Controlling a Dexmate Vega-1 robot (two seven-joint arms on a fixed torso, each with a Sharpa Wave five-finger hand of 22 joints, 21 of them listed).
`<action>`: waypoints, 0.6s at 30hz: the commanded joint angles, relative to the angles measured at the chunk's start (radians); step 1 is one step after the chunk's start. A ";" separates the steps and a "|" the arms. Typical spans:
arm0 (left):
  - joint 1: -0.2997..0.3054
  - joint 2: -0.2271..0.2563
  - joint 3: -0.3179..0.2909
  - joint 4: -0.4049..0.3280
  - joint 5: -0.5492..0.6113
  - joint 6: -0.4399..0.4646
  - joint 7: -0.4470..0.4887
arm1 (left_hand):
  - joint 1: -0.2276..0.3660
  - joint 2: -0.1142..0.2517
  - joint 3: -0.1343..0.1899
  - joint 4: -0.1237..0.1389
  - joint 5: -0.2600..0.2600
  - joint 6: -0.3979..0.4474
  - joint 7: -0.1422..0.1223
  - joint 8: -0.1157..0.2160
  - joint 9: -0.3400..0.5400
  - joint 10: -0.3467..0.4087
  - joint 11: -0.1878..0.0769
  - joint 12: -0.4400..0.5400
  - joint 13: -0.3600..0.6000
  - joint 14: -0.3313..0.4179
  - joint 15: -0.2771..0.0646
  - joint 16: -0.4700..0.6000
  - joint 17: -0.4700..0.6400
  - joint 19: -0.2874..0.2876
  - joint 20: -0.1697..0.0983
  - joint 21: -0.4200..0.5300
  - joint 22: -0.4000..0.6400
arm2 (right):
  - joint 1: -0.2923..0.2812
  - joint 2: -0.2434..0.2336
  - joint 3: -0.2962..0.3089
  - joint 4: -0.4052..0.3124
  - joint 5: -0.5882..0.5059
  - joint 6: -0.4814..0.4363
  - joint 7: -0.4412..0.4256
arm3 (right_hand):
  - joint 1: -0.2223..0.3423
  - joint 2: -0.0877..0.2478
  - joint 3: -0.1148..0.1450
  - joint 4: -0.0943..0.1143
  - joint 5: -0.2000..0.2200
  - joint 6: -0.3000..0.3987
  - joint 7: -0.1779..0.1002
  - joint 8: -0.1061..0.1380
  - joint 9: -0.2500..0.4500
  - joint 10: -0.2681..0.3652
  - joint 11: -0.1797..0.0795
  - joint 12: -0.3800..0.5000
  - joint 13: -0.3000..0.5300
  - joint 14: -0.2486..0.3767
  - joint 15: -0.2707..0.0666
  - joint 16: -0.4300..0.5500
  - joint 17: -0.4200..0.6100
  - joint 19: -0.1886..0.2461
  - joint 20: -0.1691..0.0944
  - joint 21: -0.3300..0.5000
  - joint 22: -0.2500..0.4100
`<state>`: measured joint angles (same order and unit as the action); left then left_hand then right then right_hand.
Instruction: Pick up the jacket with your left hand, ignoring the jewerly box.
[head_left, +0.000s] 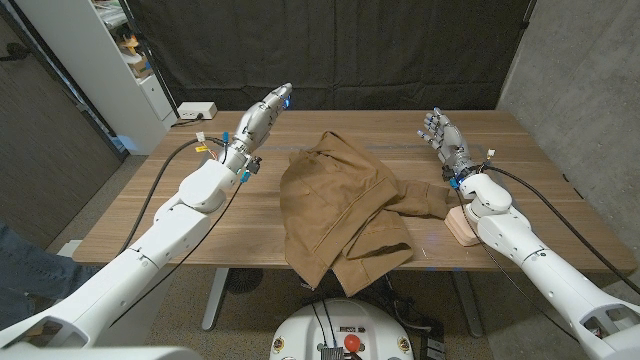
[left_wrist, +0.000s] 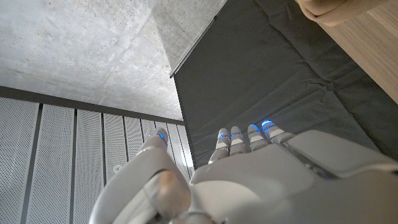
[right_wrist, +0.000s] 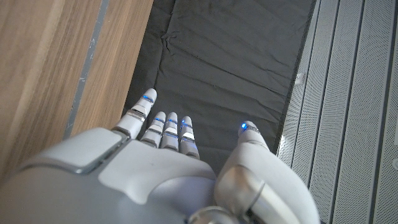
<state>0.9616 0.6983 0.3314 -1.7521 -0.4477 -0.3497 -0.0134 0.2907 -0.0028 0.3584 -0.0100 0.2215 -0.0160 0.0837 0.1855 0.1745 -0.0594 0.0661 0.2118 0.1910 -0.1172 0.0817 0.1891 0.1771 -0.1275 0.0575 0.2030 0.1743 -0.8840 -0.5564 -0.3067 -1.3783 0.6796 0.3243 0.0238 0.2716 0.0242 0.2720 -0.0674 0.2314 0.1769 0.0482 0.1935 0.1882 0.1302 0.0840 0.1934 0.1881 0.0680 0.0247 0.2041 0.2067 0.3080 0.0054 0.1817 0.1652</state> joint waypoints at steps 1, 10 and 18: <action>-0.002 0.010 0.005 -0.017 0.016 0.011 -0.003 | 0.008 -0.001 0.000 -0.007 -0.001 0.004 0.004 0.007 0.004 0.004 -0.002 0.005 0.003 0.007 0.001 0.002 0.003 -0.009 0.006 -0.004 0.004 | 0.001 0.006 -0.002 0.001 -0.001 0.002 -0.003 | 0.004 0.003 0.003 -0.005 0.001 0.002 -0.007 0.005 0.004 -0.002 -0.002 0.004 0.005 0.009 0.002 0.004 0.004 -0.001 0.003 0.005 0.004; -0.003 0.012 0.011 -0.032 0.035 0.015 0.002 | 0.011 0.000 0.000 -0.011 -0.002 0.010 0.002 0.008 0.004 0.011 -0.004 0.007 0.003 0.008 -0.002 0.001 0.003 -0.010 0.007 -0.004 0.004 | -0.001 0.008 0.000 -0.002 0.002 0.002 -0.005 | 0.003 0.005 0.003 -0.005 0.000 0.005 -0.005 0.006 0.004 0.000 0.000 0.005 0.005 0.020 0.005 0.008 0.004 0.010 -0.001 0.010 0.004; -0.005 0.019 0.019 -0.059 0.074 0.035 0.020 | 0.012 0.001 0.001 -0.013 -0.003 0.012 0.003 0.008 0.004 0.012 -0.005 0.007 0.003 0.009 -0.002 0.001 0.003 -0.010 0.007 -0.004 0.004 | 0.000 0.008 0.002 0.002 0.006 0.005 -0.001 | 0.004 0.004 0.002 -0.007 0.000 0.010 -0.008 0.007 0.004 0.004 -0.001 0.006 0.005 0.022 0.003 0.008 0.004 0.010 0.001 0.010 0.004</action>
<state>0.9600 0.7105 0.3407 -1.7827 -0.4129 -0.3339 -0.0099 0.2916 -0.0037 0.3598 -0.0167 0.2215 -0.0067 0.0857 0.1855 0.1745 -0.0523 0.0589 0.2118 0.1910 -0.1119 0.0765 0.1891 0.1771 -0.1329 0.0628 0.1993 0.1743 -0.8836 -0.5498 -0.3067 -1.3778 0.6816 0.3266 0.0213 0.2716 0.0242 0.2720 -0.0673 0.2315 0.1806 0.0444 0.1935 0.1882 0.1301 0.0840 0.1934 0.1881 0.0826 0.0249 0.2041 0.2067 0.3080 0.0054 0.1817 0.1652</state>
